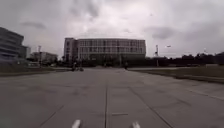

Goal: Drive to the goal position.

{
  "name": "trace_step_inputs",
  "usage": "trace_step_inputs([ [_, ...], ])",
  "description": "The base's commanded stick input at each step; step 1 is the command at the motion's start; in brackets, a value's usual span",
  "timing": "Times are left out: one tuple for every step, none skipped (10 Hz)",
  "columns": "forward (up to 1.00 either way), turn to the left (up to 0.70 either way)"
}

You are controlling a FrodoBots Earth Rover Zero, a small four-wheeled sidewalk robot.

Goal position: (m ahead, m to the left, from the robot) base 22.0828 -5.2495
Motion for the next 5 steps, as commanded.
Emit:
trace_step_inputs([
  [0.7,0.0],
  [0.7,0.0],
  [0.7,0.0],
  [0.7,0.0],
  [0.7,0.0],
])
